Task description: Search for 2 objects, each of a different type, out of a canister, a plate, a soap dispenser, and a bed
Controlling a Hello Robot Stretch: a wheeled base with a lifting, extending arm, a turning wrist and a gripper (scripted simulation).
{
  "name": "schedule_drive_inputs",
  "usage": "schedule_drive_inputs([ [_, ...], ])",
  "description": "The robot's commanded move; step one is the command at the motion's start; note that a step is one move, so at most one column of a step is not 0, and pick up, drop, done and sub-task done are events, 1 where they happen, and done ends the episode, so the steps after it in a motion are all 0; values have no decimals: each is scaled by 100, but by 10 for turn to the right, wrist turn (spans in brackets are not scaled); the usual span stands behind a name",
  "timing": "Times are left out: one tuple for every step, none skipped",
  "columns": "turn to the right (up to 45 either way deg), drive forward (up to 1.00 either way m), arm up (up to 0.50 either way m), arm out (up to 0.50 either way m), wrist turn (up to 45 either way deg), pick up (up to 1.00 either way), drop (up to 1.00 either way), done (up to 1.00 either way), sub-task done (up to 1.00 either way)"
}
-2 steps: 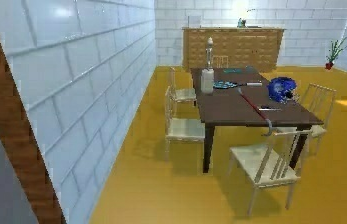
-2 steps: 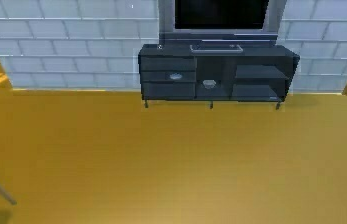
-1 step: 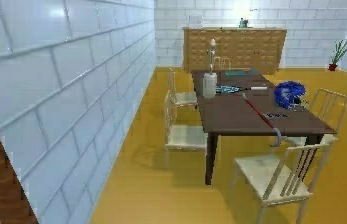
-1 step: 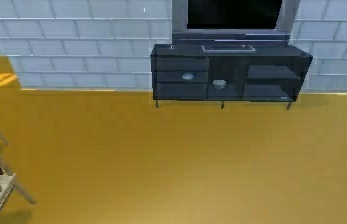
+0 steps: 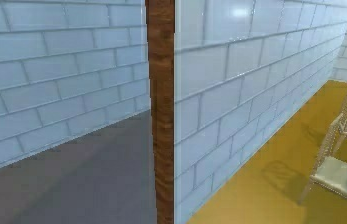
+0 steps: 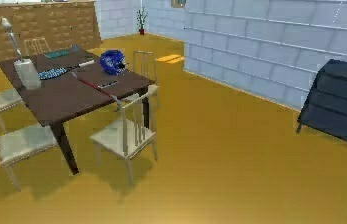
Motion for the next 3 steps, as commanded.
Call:
schedule_drive_inputs([
  [-210, 0, 0, 0, 0, 0, 0, 0, 0],
  [0, 95, 0, 0, 0, 0, 0, 0, 0],
  [-210, 0, 0, 0, 0, 0, 0, 0, 0],
])
